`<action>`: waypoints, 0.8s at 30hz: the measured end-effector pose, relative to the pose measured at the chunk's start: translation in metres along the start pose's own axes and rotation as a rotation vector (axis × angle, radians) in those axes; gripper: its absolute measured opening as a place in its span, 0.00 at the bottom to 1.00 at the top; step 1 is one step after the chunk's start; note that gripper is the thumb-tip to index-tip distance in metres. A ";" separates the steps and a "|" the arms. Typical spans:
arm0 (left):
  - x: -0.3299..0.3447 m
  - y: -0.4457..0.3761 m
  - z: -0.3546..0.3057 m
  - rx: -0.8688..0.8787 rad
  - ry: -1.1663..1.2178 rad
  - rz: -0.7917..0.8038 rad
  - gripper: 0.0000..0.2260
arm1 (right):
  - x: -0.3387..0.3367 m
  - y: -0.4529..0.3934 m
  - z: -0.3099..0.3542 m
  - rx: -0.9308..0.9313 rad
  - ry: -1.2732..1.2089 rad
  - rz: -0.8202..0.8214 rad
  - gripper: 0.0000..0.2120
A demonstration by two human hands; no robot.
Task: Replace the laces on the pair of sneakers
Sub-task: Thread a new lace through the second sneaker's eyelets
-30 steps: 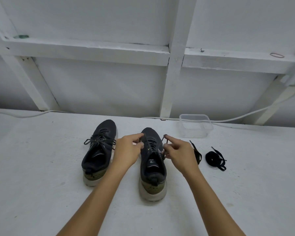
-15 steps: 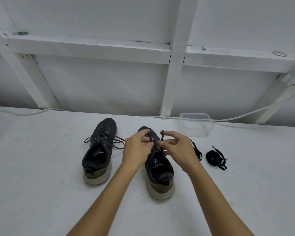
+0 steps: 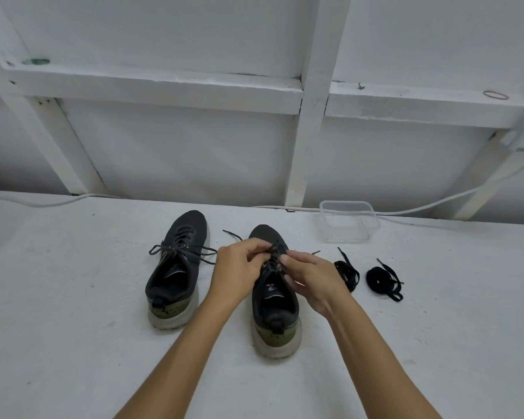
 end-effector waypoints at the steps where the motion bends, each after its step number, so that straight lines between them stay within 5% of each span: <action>1: 0.000 0.001 -0.002 0.028 -0.015 0.002 0.09 | 0.000 0.001 0.001 -0.017 0.009 -0.008 0.07; 7: 0.005 0.005 -0.017 0.187 -0.122 0.006 0.12 | 0.012 0.010 0.021 -0.279 0.227 -0.008 0.08; 14: 0.007 0.003 -0.021 0.224 -0.128 0.025 0.11 | 0.014 0.010 0.016 -0.179 0.100 0.109 0.06; 22: 0.028 0.003 0.018 -0.401 0.397 0.472 0.04 | 0.021 0.013 0.023 -0.271 0.204 0.210 0.10; 24: 0.033 0.006 0.021 -0.482 0.444 0.540 0.10 | 0.021 0.015 0.027 -0.321 0.294 0.230 0.11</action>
Point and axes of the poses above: each hand's wrist, its own y-axis away from the middle knuckle, its own x-axis out of the palm, z = x × y, the point moved 9 cm from there along -y, towards the middle knuckle, and after that the axes turned 4 degrees about -x, right-handed, at the moved point
